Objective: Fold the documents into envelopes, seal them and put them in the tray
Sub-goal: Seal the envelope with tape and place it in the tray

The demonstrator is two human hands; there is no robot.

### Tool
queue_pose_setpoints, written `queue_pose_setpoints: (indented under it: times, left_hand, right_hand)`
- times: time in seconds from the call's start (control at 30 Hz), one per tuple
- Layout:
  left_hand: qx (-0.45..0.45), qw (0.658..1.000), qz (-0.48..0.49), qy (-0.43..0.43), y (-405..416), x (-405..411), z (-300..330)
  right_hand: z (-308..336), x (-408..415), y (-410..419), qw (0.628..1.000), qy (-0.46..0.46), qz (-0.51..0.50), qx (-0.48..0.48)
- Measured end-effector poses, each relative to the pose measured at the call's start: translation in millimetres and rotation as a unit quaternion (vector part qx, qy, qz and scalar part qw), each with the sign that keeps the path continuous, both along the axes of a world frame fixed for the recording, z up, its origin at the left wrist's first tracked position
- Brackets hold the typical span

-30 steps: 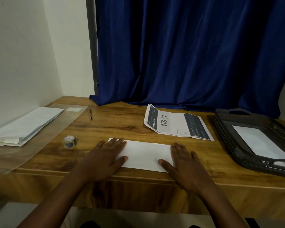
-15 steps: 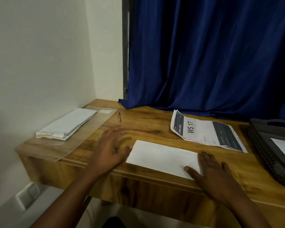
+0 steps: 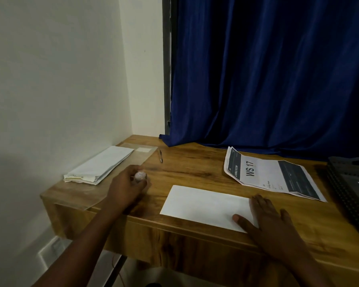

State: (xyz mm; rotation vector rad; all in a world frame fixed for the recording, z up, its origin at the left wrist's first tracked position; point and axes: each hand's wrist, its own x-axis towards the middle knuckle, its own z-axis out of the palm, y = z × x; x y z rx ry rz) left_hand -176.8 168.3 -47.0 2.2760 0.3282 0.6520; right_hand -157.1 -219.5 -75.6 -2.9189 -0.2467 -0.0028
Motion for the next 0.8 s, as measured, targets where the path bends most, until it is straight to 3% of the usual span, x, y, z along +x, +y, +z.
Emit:
queue_pose_setpoints:
  times: [0.1, 0.2, 0.37, 0.63, 0.8]
  left_hand:
    - [-0.133, 0.987, -0.042, -0.075, -38, 1, 17]
    - [-0.264, 0.948, -0.155, -0.082, -87, 4, 21]
    - [-0.283, 0.924, -0.241, -0.085, -150, 16, 6]
    - [-0.317, 0.893, -0.314, -0.058, -188, 22, -17]
    - [-0.307, 0.882, -0.355, -0.037, -186, 19, -16]
  right_hand:
    - [4, -11, 0, 0.992, -0.046, -0.009, 0.114]
    - [6, -16, -3, 0.968, -0.103, -0.032, 0.228]
    - [9, -17, -6, 0.895, -0.154, -0.023, 0.419]
    - [20, -11, -3, 0.872, -0.177, 0.022, 0.455]
    - [14, -4, 10, 0.881, -0.167, 0.07, 0.436]
